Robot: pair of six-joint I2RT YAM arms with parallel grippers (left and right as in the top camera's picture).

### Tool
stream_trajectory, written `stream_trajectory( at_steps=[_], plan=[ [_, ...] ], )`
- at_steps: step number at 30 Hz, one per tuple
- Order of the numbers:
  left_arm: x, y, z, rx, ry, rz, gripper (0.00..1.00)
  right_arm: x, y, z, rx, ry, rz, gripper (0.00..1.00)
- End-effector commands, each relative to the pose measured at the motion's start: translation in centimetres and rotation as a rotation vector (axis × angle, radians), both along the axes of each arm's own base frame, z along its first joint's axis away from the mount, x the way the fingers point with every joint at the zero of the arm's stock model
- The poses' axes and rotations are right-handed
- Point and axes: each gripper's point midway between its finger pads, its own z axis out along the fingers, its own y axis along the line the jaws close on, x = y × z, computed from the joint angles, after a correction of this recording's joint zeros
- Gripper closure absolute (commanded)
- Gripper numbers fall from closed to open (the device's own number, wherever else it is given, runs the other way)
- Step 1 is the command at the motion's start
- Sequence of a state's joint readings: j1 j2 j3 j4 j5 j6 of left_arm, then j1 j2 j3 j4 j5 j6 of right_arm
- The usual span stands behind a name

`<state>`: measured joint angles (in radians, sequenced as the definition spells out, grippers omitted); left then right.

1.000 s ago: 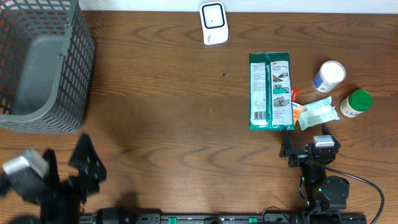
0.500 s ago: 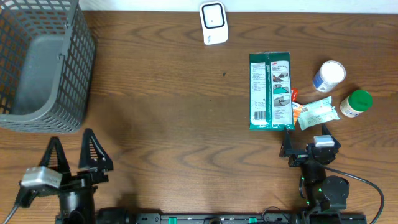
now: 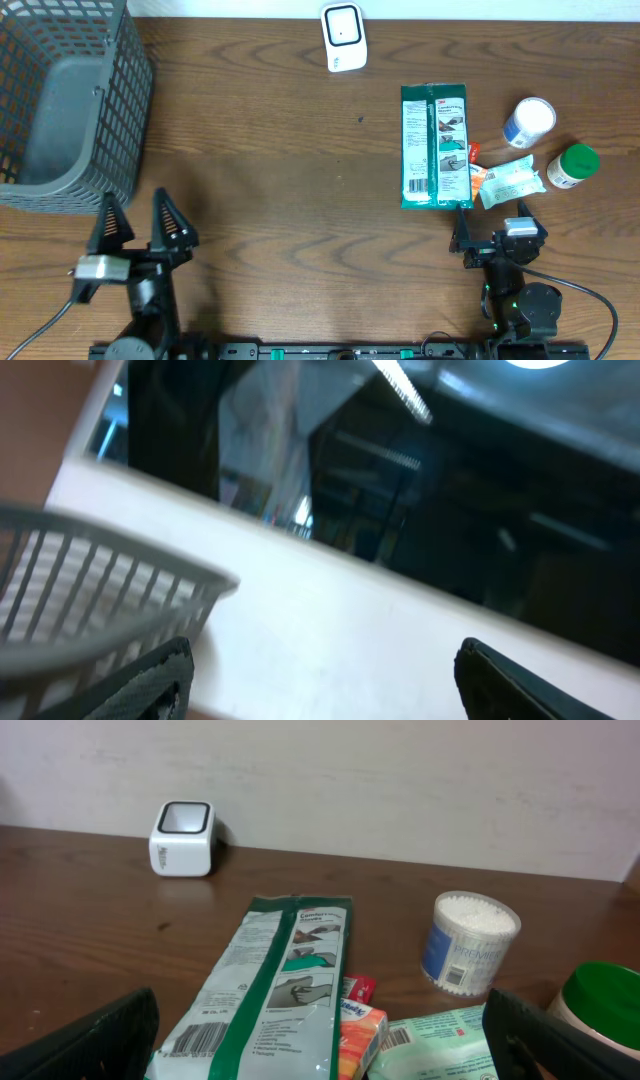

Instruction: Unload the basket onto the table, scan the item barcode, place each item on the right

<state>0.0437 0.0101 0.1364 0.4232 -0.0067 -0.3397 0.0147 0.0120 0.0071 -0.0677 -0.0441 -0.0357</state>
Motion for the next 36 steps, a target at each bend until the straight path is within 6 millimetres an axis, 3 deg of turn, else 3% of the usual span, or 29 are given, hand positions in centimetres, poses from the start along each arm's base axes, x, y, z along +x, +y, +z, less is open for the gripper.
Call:
stream_trajectory(
  at_steps=[1,11,16,19,36],
  plan=[
    [1.0,0.1,-2.8,0.004,0.051,0.006,0.16,0.0,0.0,-0.1,0.012,0.001,-0.005,0.01],
    [3.3,0.2,-10.9,-0.007,0.329,0.005,0.16,0.0,0.0,-0.1,0.012,0.001,-0.005,0.01],
    [3.3,0.2,-17.9,-0.018,0.616,0.004,0.16,0.0,0.0,-0.1,0.012,0.001,-0.005,0.01],
    [3.2,0.1,-18.0,0.051,0.628,0.014,0.16,0.0,0.0,-0.1,0.012,0.001,-0.005,0.01],
    [3.2,0.2,-18.1,0.053,0.631,0.015,0.16,0.0,0.0,-0.1,0.012,0.001,-0.005,0.01]
  ],
)
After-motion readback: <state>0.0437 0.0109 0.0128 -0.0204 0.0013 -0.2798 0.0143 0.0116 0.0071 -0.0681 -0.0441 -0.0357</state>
